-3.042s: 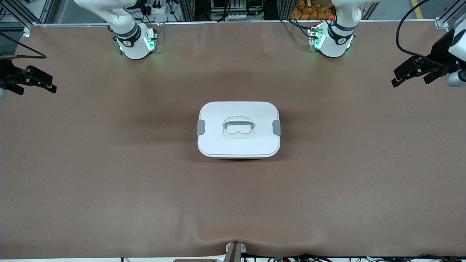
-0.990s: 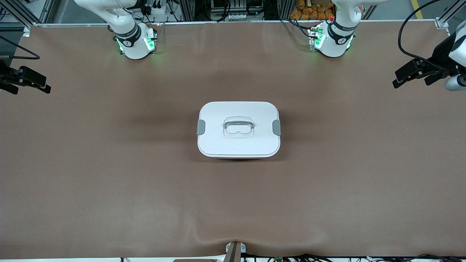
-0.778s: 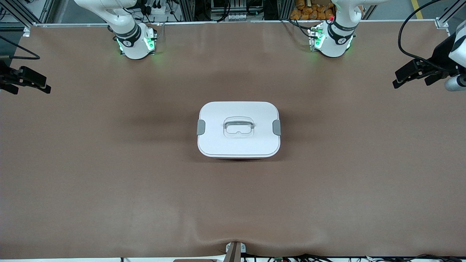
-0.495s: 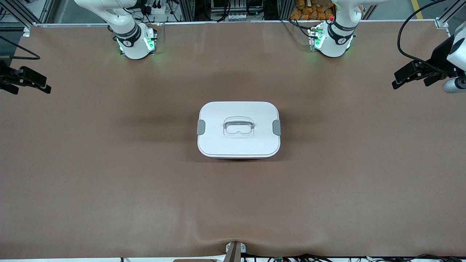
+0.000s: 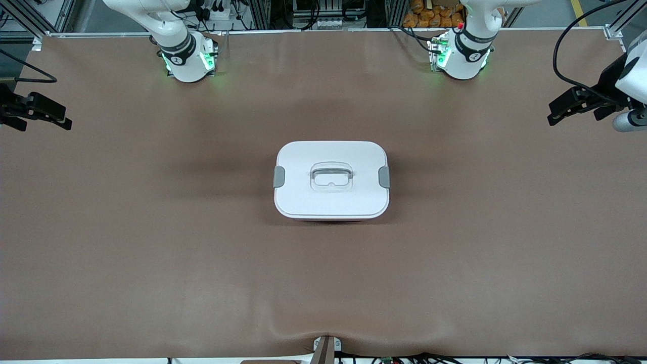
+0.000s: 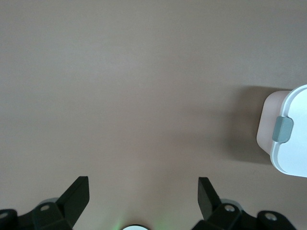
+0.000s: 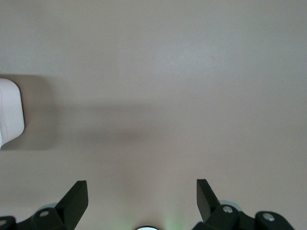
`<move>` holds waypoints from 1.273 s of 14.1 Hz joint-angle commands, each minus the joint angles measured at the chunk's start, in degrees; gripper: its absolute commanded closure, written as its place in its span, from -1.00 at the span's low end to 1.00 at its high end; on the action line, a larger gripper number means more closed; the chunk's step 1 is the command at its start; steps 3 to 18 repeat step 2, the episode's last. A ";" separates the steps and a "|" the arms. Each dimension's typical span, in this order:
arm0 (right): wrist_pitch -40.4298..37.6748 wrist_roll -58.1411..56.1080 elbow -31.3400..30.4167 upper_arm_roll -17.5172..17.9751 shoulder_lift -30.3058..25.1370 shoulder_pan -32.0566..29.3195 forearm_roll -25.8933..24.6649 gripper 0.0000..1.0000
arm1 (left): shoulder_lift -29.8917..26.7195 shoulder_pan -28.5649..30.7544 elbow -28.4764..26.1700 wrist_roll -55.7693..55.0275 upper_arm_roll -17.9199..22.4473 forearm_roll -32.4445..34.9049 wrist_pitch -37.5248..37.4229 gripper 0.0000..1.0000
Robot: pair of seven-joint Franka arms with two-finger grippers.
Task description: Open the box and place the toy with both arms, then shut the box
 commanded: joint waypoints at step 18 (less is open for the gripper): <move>-0.42 0.22 0.87 0.48 0.27 -0.71 0.70 -1.00 | 0.57 -0.29 1.60 0.38 -0.37 0.90 -1.34 -1.00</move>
